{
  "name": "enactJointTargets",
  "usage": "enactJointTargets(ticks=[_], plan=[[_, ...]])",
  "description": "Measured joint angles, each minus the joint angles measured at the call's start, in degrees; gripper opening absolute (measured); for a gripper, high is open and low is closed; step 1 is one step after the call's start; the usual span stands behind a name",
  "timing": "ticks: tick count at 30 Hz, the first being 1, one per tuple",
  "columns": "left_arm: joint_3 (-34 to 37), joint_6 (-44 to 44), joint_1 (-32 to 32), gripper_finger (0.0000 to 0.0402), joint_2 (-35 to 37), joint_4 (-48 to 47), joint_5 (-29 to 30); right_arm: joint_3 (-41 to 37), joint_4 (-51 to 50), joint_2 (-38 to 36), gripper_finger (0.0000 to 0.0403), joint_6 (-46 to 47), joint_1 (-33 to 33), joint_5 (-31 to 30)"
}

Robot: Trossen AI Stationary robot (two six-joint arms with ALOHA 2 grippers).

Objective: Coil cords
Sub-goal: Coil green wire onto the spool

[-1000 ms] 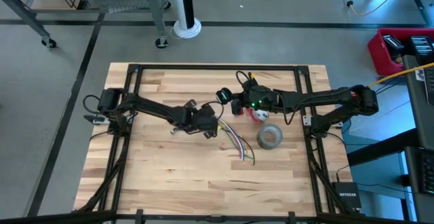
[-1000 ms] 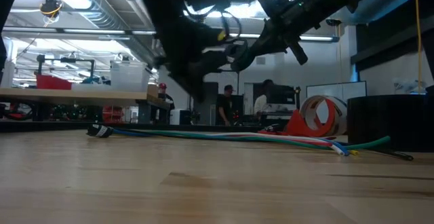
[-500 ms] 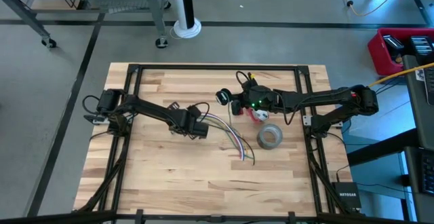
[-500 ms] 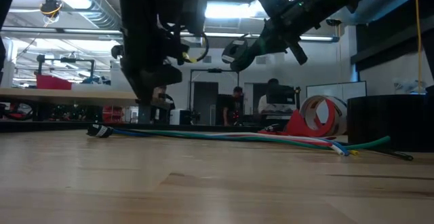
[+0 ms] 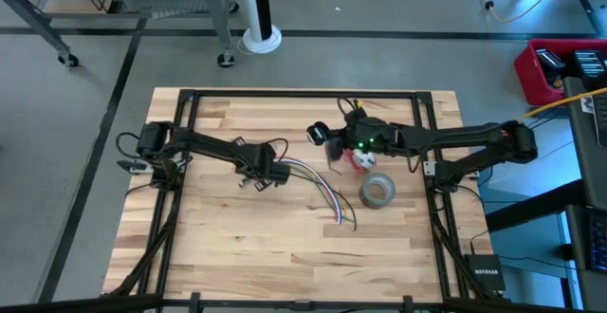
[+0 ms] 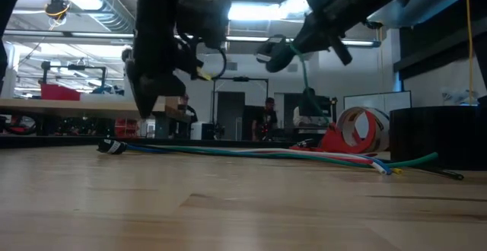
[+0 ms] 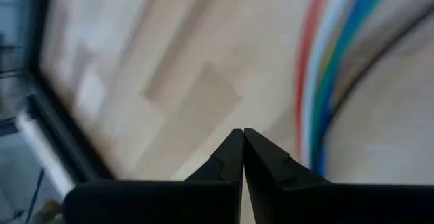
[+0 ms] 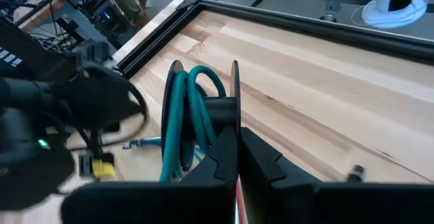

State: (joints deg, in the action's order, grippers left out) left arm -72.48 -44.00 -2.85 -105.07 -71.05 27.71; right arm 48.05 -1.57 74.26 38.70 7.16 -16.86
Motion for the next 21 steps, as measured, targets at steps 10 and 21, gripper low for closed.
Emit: enactJointTargets(ticks=[10,21], plan=[[1.9,-4.8,-9.3,0.0004,19.0,-7.3,12.2,0.0,-17.5,-12.6,0.0004,1.8,0.0,1.6],[27.7,-23.2,-26.3,0.0004,50.7,10.1,20.1,0.0,-35.1,-21.5,0.0004,6.5,0.0,7.4]])
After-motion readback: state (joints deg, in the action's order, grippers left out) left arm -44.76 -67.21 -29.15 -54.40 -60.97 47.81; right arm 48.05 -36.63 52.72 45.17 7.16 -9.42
